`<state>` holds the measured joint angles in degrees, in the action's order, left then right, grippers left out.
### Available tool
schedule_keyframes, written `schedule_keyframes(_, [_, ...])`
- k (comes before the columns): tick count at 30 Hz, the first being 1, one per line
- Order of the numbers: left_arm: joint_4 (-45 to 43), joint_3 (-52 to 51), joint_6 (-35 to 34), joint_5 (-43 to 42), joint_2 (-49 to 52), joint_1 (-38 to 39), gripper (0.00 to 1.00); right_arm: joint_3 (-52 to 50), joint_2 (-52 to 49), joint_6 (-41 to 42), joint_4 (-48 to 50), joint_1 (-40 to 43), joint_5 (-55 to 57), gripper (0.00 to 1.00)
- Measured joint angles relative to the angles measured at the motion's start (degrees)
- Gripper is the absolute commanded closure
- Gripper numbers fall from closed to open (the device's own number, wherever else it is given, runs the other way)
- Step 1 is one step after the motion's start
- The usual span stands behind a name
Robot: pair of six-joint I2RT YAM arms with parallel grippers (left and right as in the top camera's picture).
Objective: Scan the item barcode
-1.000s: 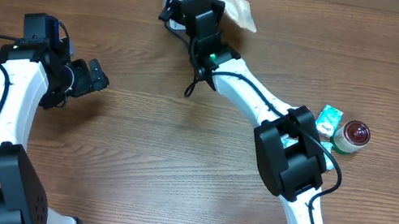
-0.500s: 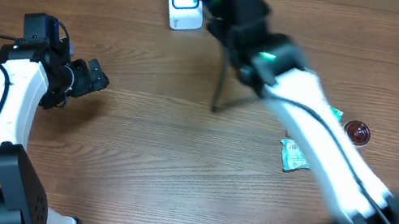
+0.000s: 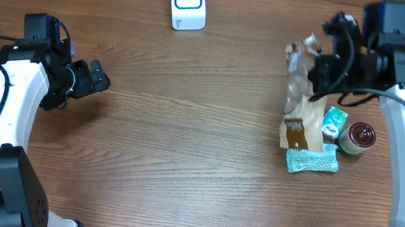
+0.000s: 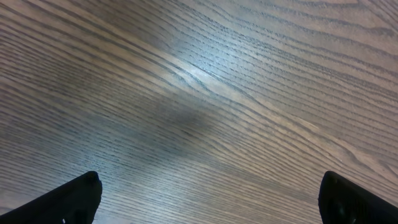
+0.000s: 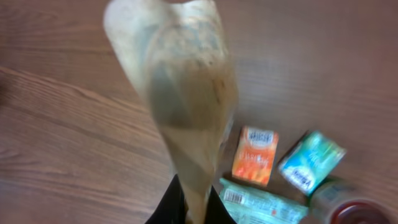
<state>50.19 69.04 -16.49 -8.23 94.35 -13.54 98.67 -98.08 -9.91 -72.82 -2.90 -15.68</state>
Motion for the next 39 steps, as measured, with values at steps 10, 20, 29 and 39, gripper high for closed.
schedule_keyframes(10, [0.0, 0.0, 0.0, 0.0, 0.0, 0.0, 0.00, -15.6, -0.6, 1.3, 5.9, 11.3, -6.6, 0.58])
schedule_keyframes(20, [0.0, 0.0, 0.0, 0.0, 0.0, 0.0, 0.00, -13.3, -0.5, 2.7, -0.6, 17.5, -7.0, 0.23])
schedule_keyframes(29, [0.0, 0.0, 0.0, -0.1, 0.0, 0.0, 0.00, 6.0, 8.1, 3.1, -11.4, 17.5, -7.0, 0.00])
schedule_keyframes(39, [0.0, 0.0, 0.0, 0.0, 0.0, 0.0, 0.00, 19.2, 25.4, 9.3, -22.7, 17.5, -9.7, 0.00])
